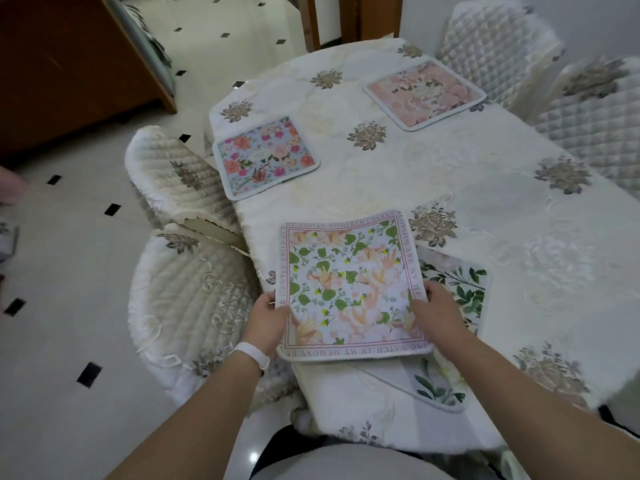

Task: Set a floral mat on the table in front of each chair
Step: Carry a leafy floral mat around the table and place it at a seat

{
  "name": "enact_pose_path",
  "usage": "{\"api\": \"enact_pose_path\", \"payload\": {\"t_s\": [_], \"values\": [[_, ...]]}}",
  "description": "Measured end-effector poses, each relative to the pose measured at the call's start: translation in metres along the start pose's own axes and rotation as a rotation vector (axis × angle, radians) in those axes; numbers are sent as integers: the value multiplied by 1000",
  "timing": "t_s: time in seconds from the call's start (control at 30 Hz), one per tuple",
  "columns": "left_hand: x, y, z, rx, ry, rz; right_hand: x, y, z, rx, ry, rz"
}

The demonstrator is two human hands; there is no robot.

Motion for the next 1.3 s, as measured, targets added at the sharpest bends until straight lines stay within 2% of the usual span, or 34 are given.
{"api": "enact_pose_path", "payload": {"t_s": [0.27,0.47,0.63,1.0,1.3], "values": [[72,2,30,-13,119,82,-36,22,-58,114,-79,-93],[125,-6,63,-99,237,74,-51,49,-109,212,-110,-44],[199,-21,77,-173,319,86,-93,90,-159,303,-123,-6],[415,-92,18,-137,497,166,-278,206,-239,380,-135,-75],[565,-124,-50,-53,589,317,-433,281,-277,428,-58,-250]]}}
Point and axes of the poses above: each hand's wrist, its own y-axis away from the middle knuckle, its own x-axis out of the back of the hand, z = x × y, the point moved 9 cm from there along -y, towards the middle knuckle, and after that the axes turned 11 degrees about z, right-handed, at the moved point
